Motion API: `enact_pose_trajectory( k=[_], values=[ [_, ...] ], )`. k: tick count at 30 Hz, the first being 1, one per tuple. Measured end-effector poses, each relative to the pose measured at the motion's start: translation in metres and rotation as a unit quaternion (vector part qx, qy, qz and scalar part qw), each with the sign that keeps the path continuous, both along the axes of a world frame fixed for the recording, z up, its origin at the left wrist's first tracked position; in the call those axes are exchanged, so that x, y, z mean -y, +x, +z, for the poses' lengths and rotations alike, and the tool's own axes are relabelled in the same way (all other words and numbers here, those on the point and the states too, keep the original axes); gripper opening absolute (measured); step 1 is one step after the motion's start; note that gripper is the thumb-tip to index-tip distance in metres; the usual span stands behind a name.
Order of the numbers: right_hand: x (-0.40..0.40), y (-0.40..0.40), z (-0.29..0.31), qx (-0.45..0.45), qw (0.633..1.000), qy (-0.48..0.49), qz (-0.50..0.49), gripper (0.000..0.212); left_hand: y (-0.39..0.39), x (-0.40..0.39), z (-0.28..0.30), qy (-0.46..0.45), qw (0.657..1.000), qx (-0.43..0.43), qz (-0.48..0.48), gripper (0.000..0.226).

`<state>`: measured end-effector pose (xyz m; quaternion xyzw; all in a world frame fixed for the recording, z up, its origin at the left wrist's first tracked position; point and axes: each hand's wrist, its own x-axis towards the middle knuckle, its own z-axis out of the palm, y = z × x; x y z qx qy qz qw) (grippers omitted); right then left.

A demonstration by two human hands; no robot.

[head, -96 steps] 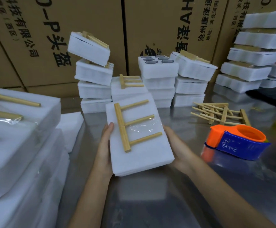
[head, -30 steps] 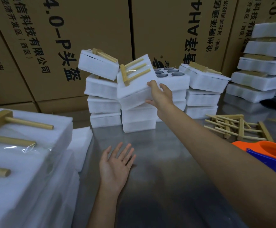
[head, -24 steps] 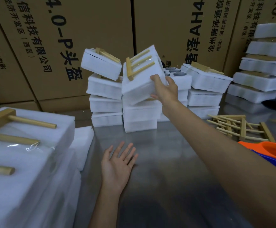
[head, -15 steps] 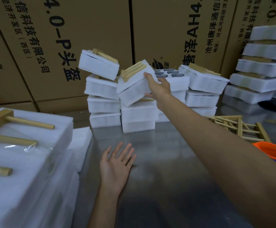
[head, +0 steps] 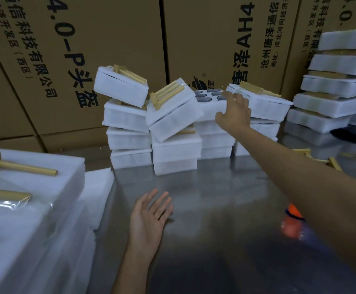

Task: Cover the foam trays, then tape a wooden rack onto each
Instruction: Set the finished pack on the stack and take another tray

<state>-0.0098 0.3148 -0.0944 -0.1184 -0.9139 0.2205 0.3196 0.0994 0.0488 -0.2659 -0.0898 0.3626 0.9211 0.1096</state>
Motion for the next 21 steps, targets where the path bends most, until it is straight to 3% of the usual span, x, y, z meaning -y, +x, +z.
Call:
enact_pose_trajectory(
  k=[3,5,14,18,21],
  values=[
    [-0.025,-0.023,0.015,0.155,0.974,0.157,0.05,0.073,-0.001,-0.007,-0.001,-0.049,0.999,-0.01,-0.001,0.034],
    [-0.034,-0.039,0.02,0.191,0.959,0.2,0.057,0.071,-0.003,-0.008,-0.001,-0.055,0.998,-0.009,0.002,0.035],
    [-0.04,-0.053,0.041,0.114,0.945,0.296,0.084,0.057,-0.004,-0.007,0.0,-0.059,0.998,-0.001,0.004,0.036],
    [-0.044,-0.044,0.068,0.077,0.914,0.397,0.033,0.054,-0.003,-0.006,0.001,-0.061,0.998,-0.002,0.002,0.037],
    [-0.051,-0.037,0.084,0.055,0.919,0.389,0.004,0.058,-0.002,-0.007,0.004,-0.059,0.998,0.0,0.001,0.037]
  ],
)
